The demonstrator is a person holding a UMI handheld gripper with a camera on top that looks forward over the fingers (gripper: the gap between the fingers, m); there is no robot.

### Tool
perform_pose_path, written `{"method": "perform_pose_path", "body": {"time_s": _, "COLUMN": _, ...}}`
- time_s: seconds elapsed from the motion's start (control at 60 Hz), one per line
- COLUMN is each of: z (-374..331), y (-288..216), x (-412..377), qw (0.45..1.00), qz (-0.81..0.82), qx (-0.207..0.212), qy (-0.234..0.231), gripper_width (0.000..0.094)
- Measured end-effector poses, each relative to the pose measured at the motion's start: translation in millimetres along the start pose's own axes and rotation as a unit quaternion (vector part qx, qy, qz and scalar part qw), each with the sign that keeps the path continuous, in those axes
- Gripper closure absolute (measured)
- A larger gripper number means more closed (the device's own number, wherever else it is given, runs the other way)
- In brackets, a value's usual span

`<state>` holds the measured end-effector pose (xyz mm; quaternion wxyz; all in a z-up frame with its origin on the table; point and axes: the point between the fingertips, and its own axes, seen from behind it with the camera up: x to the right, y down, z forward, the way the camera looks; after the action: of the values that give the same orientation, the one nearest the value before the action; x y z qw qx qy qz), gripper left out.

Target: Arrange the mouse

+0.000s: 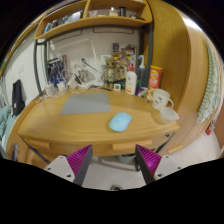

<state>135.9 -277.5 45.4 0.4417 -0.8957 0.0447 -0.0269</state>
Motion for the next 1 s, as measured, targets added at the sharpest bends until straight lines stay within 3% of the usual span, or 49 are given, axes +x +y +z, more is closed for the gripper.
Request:
{"method": "perform_pose_path", "body": {"time_s": 0.167, "z": 30.9, "y": 15.3, "x": 40.5, "qw": 1.000, "qz": 0.000, "qx": -0.016, "qy": -0.003, "gripper_width": 0.0075}}
{"method": "perform_pose_path", "body": {"time_s": 0.4, "z": 84.6, "y": -21.5, "x": 28.4, "qw": 0.999, "qz": -0.008, "qx": 0.004, "qy": -0.040, "gripper_width": 0.0076}}
{"method": "perform_pose_path", "body": {"time_s": 0.7, "z": 144.7, "y": -41.8, "x": 10.8, "qw": 0.997, "qz": -0.012, "qx": -0.008, "qy": -0.071, "gripper_width": 0.0075}}
{"method": "perform_pose_path", "body": {"time_s": 1.0, "z": 183.1, "y": -67.2, "x": -1.5, "qw": 0.995, "qz": -0.049, "qx": -0.012, "qy": -0.091, "gripper_width": 0.0219}}
